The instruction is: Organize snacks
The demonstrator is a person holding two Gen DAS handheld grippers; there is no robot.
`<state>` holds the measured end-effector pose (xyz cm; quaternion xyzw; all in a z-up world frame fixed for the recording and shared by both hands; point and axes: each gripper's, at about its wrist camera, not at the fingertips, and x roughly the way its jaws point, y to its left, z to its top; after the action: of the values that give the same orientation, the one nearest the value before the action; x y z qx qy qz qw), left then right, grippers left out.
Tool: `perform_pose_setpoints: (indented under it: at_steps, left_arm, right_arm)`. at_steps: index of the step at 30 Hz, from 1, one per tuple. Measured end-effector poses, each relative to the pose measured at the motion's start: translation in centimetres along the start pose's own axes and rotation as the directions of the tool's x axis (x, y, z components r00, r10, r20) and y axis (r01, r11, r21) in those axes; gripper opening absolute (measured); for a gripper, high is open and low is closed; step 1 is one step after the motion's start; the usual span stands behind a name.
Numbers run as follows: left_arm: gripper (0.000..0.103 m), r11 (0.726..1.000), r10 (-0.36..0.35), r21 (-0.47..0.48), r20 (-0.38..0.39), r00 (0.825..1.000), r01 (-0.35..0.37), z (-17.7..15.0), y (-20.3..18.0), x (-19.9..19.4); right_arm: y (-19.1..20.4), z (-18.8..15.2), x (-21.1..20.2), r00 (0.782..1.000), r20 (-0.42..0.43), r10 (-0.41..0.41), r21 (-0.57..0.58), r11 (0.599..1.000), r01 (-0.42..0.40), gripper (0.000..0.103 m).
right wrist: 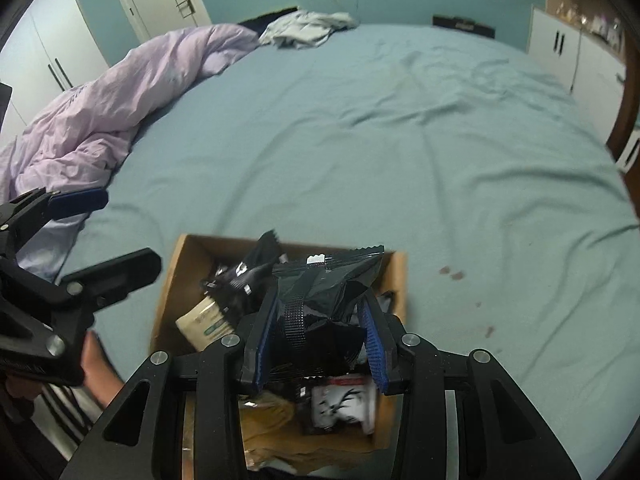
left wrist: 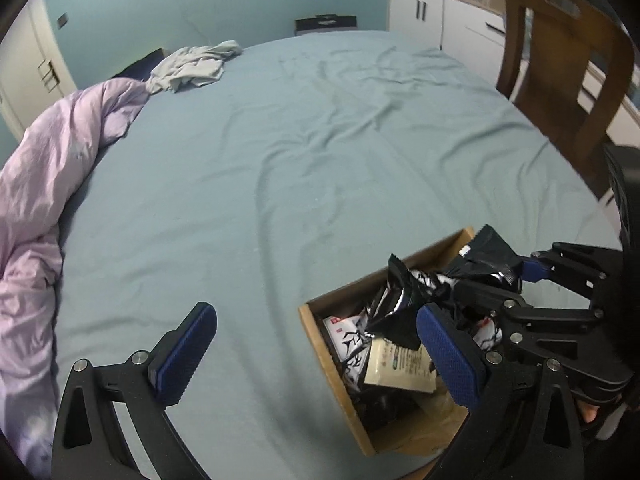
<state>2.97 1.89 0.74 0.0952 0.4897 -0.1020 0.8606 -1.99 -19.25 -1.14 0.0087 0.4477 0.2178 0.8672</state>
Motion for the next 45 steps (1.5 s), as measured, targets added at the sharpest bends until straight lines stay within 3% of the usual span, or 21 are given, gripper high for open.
perform_pose_setpoints:
  at_steps: [4, 6, 8, 9, 10, 11, 15, 17, 20, 25, 29, 45]
  left_arm:
    - [0.102, 1.000, -0.010, -0.006, -0.020, 1.000, 0.010, -0.2, -0.2, 0.1]
    - [0.102, 1.000, -0.015, -0.010, -0.036, 0.999, 0.014, -0.5, -0.2, 0.1]
    - [0.102, 1.000, -0.002, -0.003, -0.042, 0.999, 0.002, -0.9, -0.4, 0.0]
    - [0.102, 1.000, 0.005, 0.003, -0.045, 0.999, -0.004, -1.0, -0.5, 0.0]
    - [0.102, 1.000, 0.010, 0.008, -0.049, 0.999, -0.010, -1.1, -0.5, 0.0]
    - [0.102, 1.000, 0.014, 0.012, -0.051, 0.999, -0.014, -1.2, -0.5, 0.0]
    - [0.102, 1.000, 0.019, 0.007, -0.054, 0.998, -0.019, -1.0, -0.8, 0.0]
    - [0.102, 1.000, 0.031, 0.007, -0.053, 0.998, -0.031, -1.0, -0.9, 0.0]
    - [0.102, 0.998, 0.060, 0.016, -0.047, 0.997, -0.060, -1.2, -1.2, -0.2]
    - [0.102, 0.997, 0.068, 0.046, -0.018, 0.997, -0.068, -1.4, -1.9, -0.3]
    - [0.102, 0.995, 0.077, 0.065, -0.011, 0.997, -0.076, -1.4, -2.3, -0.1]
    - [0.102, 0.996, 0.079, 0.046, -0.058, 0.995, -0.077, -1.4, -1.8, 0.8]
  right_arm:
    - [-1.3, 0.7, 0.4, 1.000, -0.028, 0.008, 0.065, 0.998, -0.006, 0.044]
    - [-2.1, 0.9, 0.0, 0.995, -0.024, 0.092, 0.141, 0.986, -0.088, 0.047]
    - [-2.8, 1.1, -1.0, 0.987, 0.006, 0.162, 0.179, 0.971, -0.160, 0.057]
    - [-2.9, 1.2, -1.7, 0.986, 0.026, 0.166, 0.181, 0.969, -0.168, 0.068]
    - [-3.2, 1.3, -2.4, 0.988, 0.048, 0.148, 0.181, 0.971, -0.154, 0.076]
    - [-3.3, 1.4, -3.2, 0.992, 0.065, 0.111, 0.182, 0.976, -0.121, 0.078]
    - [-3.0, 1.6, -5.0, 0.998, 0.052, -0.037, 0.072, 0.997, 0.034, 0.078]
    - [-2.7, 1.5, -5.5, 0.997, 0.040, -0.073, -0.012, 0.997, 0.073, 0.078]
    - [-2.2, 0.6, -5.8, 0.991, 0.066, -0.117, -0.034, 0.992, 0.119, 0.079]
    - [-1.6, -0.2, -4.4, 0.989, 0.031, -0.142, -0.019, 0.990, 0.142, 0.078]
    - [-0.3, 0.1, -3.7, 0.979, 0.063, -0.194, -0.038, 0.980, 0.197, 0.078]
    - [-1.1, -0.3, -3.5, 0.980, 0.079, -0.184, -0.048, 0.981, 0.188, 0.078]
